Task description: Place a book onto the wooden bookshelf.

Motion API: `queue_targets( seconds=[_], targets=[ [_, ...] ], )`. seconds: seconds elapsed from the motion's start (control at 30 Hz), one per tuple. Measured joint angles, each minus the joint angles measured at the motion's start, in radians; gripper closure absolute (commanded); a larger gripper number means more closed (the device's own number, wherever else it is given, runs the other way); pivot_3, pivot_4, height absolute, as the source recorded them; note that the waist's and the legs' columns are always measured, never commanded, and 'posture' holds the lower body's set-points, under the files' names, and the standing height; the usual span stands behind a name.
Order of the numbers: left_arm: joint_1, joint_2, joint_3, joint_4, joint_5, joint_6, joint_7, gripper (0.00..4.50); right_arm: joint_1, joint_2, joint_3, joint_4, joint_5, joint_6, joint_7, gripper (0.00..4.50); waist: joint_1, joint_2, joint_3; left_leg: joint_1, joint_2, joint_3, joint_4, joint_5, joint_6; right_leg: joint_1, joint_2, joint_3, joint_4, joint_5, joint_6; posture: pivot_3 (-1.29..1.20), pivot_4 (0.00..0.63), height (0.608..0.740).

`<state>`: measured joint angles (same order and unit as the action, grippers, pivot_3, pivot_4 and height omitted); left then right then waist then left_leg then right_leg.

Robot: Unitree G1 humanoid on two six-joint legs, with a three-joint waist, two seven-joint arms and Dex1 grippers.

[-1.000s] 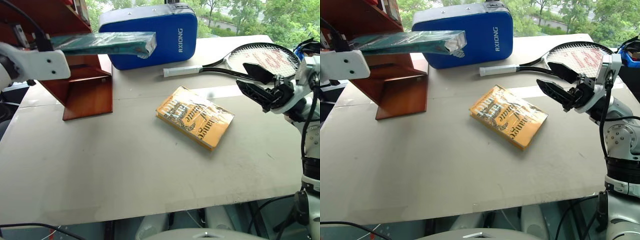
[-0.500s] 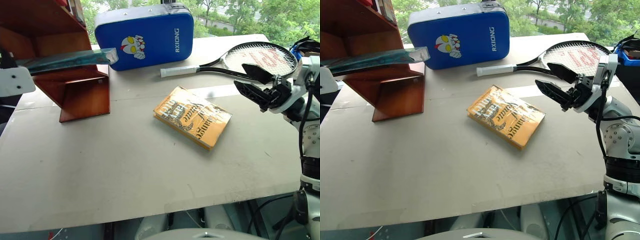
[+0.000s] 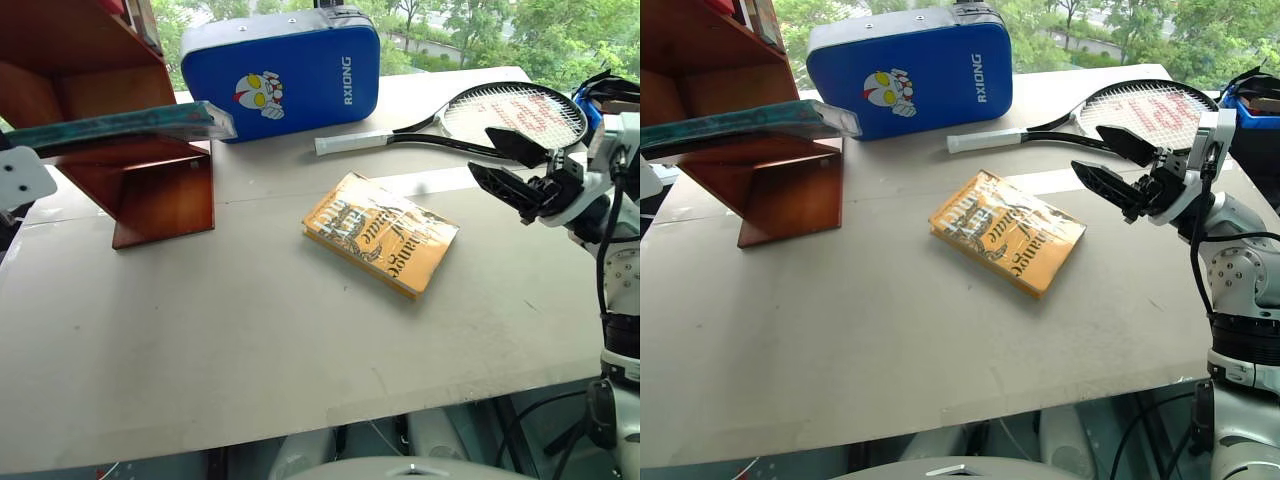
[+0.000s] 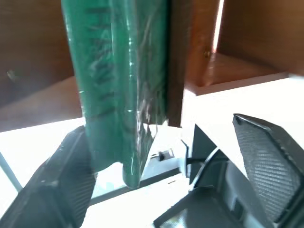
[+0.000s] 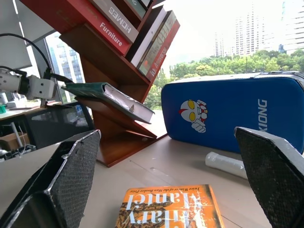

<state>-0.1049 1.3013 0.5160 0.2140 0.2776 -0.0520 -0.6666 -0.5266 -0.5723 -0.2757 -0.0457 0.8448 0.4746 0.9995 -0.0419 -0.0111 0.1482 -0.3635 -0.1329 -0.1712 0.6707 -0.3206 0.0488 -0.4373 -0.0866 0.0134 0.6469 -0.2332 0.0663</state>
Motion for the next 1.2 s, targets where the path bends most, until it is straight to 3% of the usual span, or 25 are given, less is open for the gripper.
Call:
queue_targets(
  seconds=[0.2, 0.43, 0.57, 0.7, 0.83, 0.9, 1.0, 1.2],
  targets=[
    [0.077, -0.178, 0.158, -0.247, -0.156, 0.154, -0.079, 0.08, 0.019, -0.023, -0.021, -0.002, 0.095, 0.079, 0.051, 0.0, 0.0, 0.001, -0.001, 0.0, 0.0, 0.0, 0.0, 0.0, 0.0, 0.0, -0.001, 0.001, 0.0, 0.0, 0.0, 0.0, 0.15, 0.74],
    [0.05, -0.26, 0.261, -0.401, -0.312, 0.269, -0.105, 0.08, 0.035, -0.033, -0.021, -0.001, 0.105, 0.095, 0.07, 0.0, 0.003, 0.0, -0.001, 0.001, 0.0, 0.0, 0.003, 0.0, 0.0, 0.001, -0.001, 0.0, 0.001, 0.0, 0.0, 0.0, 0.15, 0.74],
    [0.044, -0.304, 0.299, -0.545, -0.529, 0.405, -0.178, 0.08, 0.079, -0.038, -0.021, 0.004, 0.092, 0.093, 0.081, 0.0, 0.005, 0.0, -0.001, 0.001, 0.0, 0.0, 0.004, 0.0, 0.0, 0.003, -0.001, 0.0, 0.0, 0.0, 0.0, 0.0, 0.15, 0.74],
    [0.163, -0.373, 0.301, -0.68, -0.772, 0.637, -0.262, 0.08, 0.156, -0.05, -0.02, 0.018, 0.05, 0.066, 0.096, 0.0, 0.004, 0.001, -0.002, 0.002, 0.0, 0.0, 0.004, 0.0, 0.0, 0.003, -0.001, 0.0, 0.0, 0.0, 0.0, 0.0, 0.15, 0.74],
    [0.266, -0.504, 0.18, -0.81, -0.86, 0.743, -0.206, 0.08, 0.252, -0.05, -0.011, 0.058, -0.043, -0.01, 0.12, 0.0, 0.008, 0.001, -0.002, 0.004, 0.0, 0.0, 0.005, 0.0, 0.0, 0.006, -0.001, 0.0, 0.001, 0.001, -0.001, 0.0, 0.15, 0.74],
    [0.328, -0.653, -0.025, -0.861, -0.771, 0.704, -0.079, 0.08, 0.34, -0.068, 0.015, 0.077, -0.152, -0.117, 0.132, 0.0, 0.02, 0.008, -0.01, 0.007, 0.0, 0.002, 0.006, 0.0, 0.0, 0.01, -0.001, 0.002, -0.001, 0.002, -0.001, 0.0, 0.15, 0.74],
    [0.419, -0.758, -0.264, -0.823, -0.603, 0.61, 0.04, 0.08, 0.447, -0.068, 0.047, 0.136, -0.275, -0.233, 0.132, 0.0, 0.035, 0.007, -0.01, 0.01, 0.0, 0.002, 0.004, -0.001, 0.001, 0.012, -0.001, 0.002, -0.001, 0.002, -0.001, 0.0, 0.15, 0.74],
    [0.496, -0.886, -0.399, -0.746, -0.486, 0.433, 0.146, 0.08, 0.557, -0.053, 0.063, 0.218, -0.449, -0.484, 0.075, 0.0, 0.055, 0.009, -0.011, 0.021, 0.002, 0.004, 0.001, -0.001, 0.0, 0.022, 0.001, 0.004, 0.0, 0.002, -0.001, 0.0, 0.15, 0.74]
  ],
)
